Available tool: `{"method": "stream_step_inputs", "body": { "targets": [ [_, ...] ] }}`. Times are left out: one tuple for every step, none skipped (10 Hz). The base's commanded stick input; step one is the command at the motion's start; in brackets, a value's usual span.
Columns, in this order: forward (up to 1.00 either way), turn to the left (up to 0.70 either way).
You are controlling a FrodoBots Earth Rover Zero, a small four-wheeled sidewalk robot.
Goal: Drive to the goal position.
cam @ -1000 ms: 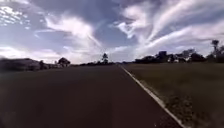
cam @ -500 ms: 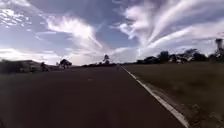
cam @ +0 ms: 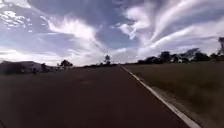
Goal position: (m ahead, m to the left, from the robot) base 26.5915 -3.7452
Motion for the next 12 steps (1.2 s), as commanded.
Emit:
{"method": "stream_step_inputs", "body": {
  "targets": [
    [1.0, 0.0],
    [1.0, 0.0],
    [1.0, 0.0],
    [1.0, 0.0],
    [1.0, 0.0],
    [1.0, 0.0],
    [1.0, 0.0],
    [1.0, 0.0],
    [1.0, 0.0],
    [1.0, 0.0],
    [1.0, 0.0],
    [1.0, 0.0]
  ]
}}
